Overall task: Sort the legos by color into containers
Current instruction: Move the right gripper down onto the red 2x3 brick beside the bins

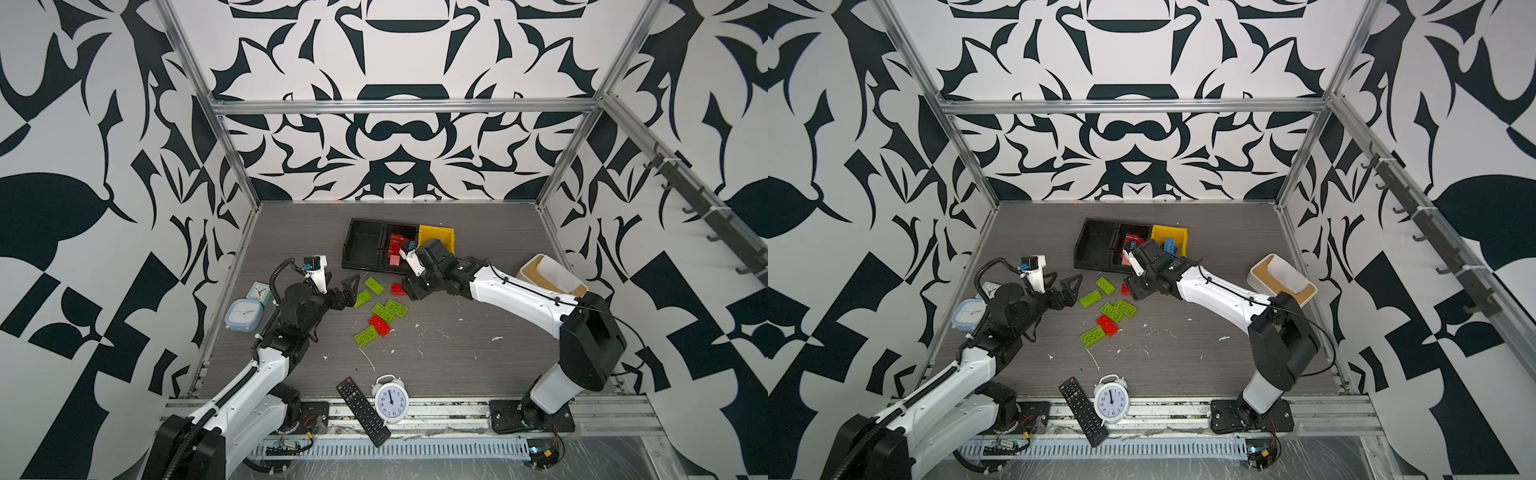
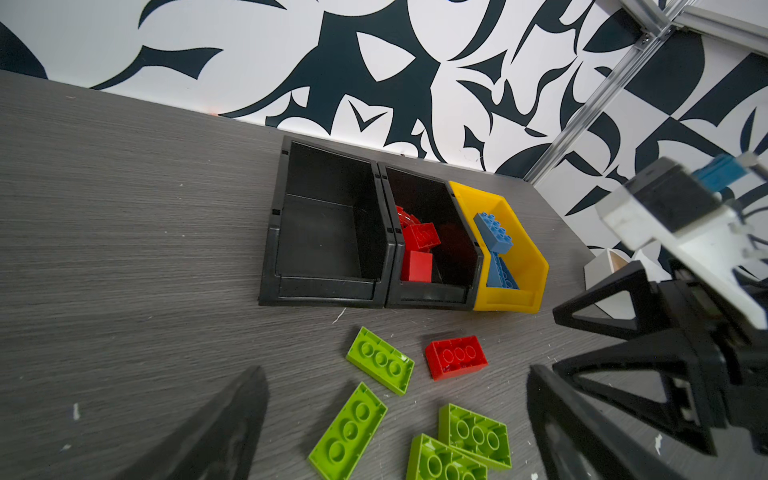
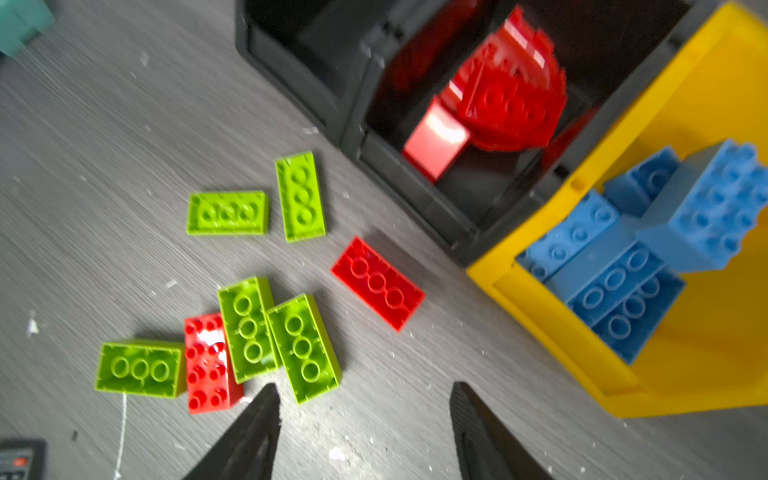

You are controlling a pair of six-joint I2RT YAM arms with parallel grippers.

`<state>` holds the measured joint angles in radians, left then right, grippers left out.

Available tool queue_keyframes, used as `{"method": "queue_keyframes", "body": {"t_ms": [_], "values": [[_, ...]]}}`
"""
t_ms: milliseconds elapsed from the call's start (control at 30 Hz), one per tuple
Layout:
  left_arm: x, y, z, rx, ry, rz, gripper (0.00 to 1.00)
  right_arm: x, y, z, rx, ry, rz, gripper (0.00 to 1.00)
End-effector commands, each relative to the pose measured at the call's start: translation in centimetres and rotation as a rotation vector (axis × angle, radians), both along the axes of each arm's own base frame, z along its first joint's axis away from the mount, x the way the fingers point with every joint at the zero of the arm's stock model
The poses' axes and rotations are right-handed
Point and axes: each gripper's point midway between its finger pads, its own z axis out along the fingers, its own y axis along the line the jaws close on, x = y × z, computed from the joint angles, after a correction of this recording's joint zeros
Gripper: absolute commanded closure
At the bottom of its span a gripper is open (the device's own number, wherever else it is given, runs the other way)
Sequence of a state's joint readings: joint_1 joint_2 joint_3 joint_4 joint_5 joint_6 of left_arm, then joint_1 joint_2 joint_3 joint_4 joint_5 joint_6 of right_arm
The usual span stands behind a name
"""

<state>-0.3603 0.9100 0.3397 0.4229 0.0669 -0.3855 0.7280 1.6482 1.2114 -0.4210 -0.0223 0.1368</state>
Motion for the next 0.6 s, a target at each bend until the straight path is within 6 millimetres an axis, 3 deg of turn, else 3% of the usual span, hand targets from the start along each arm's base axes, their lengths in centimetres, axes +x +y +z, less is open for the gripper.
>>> {"method": "queue_keyframes", "body": {"t_ms": [0,300,567], "values": [[-0.1,0.0,-0.3,0.005,0.007,0.001,0.00,0.1,-0.5,-0.7,-0.028,0.035,-0.045,0.31],[-0.2,-0.2,-0.2,-0.001,0.006,-0.013,0.00,1.6,0.6,-2.1,0.150,0.032,-0.285,0.21],[-0.2,-0.3,-0.3,-0.004,0.010,-0.016,0.00,2.4,2.4,-3.8,0.096,0.005,-0.322,0.21]]}}
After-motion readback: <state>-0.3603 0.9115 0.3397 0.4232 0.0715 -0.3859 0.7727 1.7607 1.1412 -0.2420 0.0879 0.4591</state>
